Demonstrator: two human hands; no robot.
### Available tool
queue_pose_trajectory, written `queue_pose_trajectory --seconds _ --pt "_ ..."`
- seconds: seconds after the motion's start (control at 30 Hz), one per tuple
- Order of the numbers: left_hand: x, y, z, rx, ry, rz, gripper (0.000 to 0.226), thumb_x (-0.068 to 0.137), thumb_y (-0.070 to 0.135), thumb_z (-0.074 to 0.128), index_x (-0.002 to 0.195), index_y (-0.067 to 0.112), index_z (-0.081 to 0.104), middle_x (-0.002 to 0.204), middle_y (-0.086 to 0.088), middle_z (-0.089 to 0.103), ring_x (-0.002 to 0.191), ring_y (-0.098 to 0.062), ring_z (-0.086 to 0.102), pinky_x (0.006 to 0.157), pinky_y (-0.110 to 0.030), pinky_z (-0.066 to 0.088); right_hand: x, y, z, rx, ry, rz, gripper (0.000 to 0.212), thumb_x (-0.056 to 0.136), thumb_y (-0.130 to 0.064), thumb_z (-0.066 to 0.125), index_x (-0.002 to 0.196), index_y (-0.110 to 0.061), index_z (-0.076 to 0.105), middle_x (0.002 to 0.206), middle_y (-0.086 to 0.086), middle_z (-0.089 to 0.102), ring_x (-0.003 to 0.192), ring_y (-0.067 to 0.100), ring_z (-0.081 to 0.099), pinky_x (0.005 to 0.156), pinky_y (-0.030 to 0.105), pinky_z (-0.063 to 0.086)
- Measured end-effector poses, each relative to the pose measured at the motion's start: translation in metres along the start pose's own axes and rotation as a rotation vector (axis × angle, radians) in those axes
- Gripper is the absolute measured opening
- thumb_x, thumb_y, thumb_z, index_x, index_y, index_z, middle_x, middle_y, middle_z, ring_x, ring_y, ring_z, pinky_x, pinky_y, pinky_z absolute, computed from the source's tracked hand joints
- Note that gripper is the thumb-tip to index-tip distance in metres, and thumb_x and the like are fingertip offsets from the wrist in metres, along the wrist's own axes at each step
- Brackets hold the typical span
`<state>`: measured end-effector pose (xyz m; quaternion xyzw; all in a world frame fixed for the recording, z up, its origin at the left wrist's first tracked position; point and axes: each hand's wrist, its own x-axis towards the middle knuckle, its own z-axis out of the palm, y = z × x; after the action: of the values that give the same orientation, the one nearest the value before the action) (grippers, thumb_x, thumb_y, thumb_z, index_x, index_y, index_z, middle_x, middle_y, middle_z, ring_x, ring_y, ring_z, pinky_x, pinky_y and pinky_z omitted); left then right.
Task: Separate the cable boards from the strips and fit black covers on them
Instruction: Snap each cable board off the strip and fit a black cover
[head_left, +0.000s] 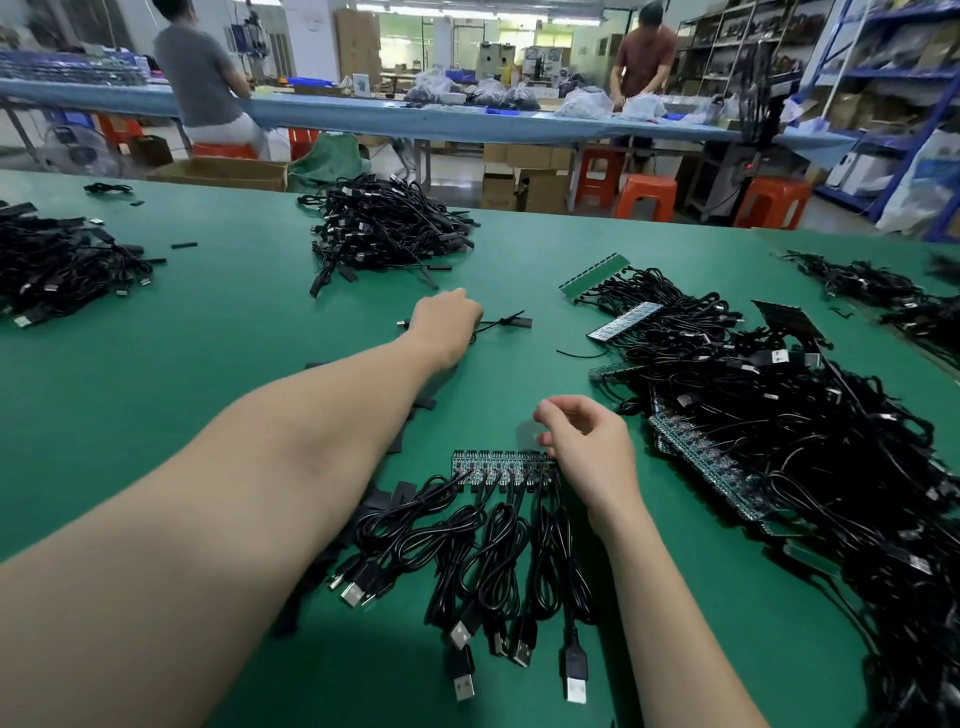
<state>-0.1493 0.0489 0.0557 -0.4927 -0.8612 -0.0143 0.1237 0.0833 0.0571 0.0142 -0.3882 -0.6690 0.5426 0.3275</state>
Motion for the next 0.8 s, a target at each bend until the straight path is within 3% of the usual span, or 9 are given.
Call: queue_pose_trajectory --seconds 0.1,0.23,0.33,0.43,0.53,0.6,0.7,0.8 --pt "-0.010 0.001 0.005 -0.161 -0.031 -0.063 0.031 0.094 0.004 0.048 0.123 0.010 0.054 0.116 -0.016 0.055 0.105 -0.039 0.058 0.080 -0.043 0.044 -0.003 -0.003 -0.004 -0.048 -0.010 -0.025 0.008 0.089 -0.030 0.068 0.087 -0.024 0.073 0.090 -0.003 0.074 0.092 0.018 0.071 0.093 0.044 0.056" --pt "-0.035 0.018 -0.005 -0.224 0.021 -0.110 0.030 0.095 0.028 0.057 0.121 0.014 0.052 0.114 -0.011 0.059 0.108 -0.034 0.058 0.083 -0.040 0.046 -0.006 -0.015 -0.016 -0.355 -0.067 -0.104 0.010 0.090 -0.033 0.067 0.087 -0.026 0.073 0.081 -0.018 0.068 0.083 0.006 0.065 0.073 0.021 0.044" --pt "-0.061 0.039 -0.018 -0.405 -0.019 -0.150 0.023 0.096 0.036 0.054 0.113 0.021 0.061 0.115 -0.005 0.065 0.110 -0.028 0.059 0.092 -0.039 0.048 -0.007 -0.028 -0.023 -0.606 -0.161 -0.029 0.015 0.090 -0.037 0.064 0.094 -0.026 0.072 0.090 -0.010 0.070 0.097 0.017 0.062 0.080 0.027 0.044" --pt "-0.089 0.058 -0.024 -0.526 -0.070 -0.183 0.024 0.099 0.042 0.048 0.105 0.024 0.064 0.113 -0.007 0.068 0.107 -0.030 0.061 0.091 -0.039 0.045 -0.007 -0.034 -0.027 -0.717 -0.176 0.025 0.016 0.091 -0.035 0.062 0.097 -0.024 0.071 0.104 0.004 0.074 0.104 0.026 0.065 0.089 0.031 0.050" --pt "-0.109 0.074 -0.021 -0.508 -0.182 -0.168 0.032 0.101 0.042 0.043 0.109 0.021 0.065 0.118 -0.011 0.066 0.107 -0.031 0.059 0.087 -0.038 0.042 -0.005 -0.035 -0.028 -0.506 -0.225 0.131 0.014 0.092 -0.028 0.064 0.094 -0.016 0.070 0.093 0.011 0.076 0.088 0.028 0.074 0.085 0.041 0.061" --pt "-0.117 0.084 -0.017 -0.508 -0.203 -0.173 0.035 0.103 0.041 0.041 0.108 0.016 0.065 0.119 -0.014 0.066 0.104 -0.032 0.058 0.086 -0.038 0.043 -0.002 -0.034 -0.028 -0.413 -0.231 0.197 0.015 0.093 -0.026 0.067 0.097 -0.012 0.069 0.088 0.011 0.075 0.075 0.023 0.074 0.074 0.036 0.063" --pt "-0.131 0.095 -0.008 -0.531 -0.111 -0.210 0.038 0.104 0.039 0.039 0.105 0.012 0.066 0.112 -0.015 0.068 0.105 -0.034 0.061 0.085 -0.038 0.044 -0.002 -0.032 -0.026 -0.306 -0.242 0.260 0.018 0.092 -0.024 0.071 0.103 -0.011 0.066 0.079 0.008 0.072 0.066 0.017 0.068 0.062 0.027 0.060" --pt "-0.137 0.096 -0.004 -0.646 -0.025 -0.248 0.046 0.104 0.043 0.040 0.088 0.013 0.070 0.088 -0.013 0.068 0.088 -0.034 0.061 0.074 -0.035 0.045 -0.006 -0.029 -0.030 -0.172 -0.282 0.289 0.016 0.090 -0.023 0.075 0.102 -0.015 0.069 0.066 0.000 0.065 0.057 0.008 0.061 0.047 0.016 0.049"
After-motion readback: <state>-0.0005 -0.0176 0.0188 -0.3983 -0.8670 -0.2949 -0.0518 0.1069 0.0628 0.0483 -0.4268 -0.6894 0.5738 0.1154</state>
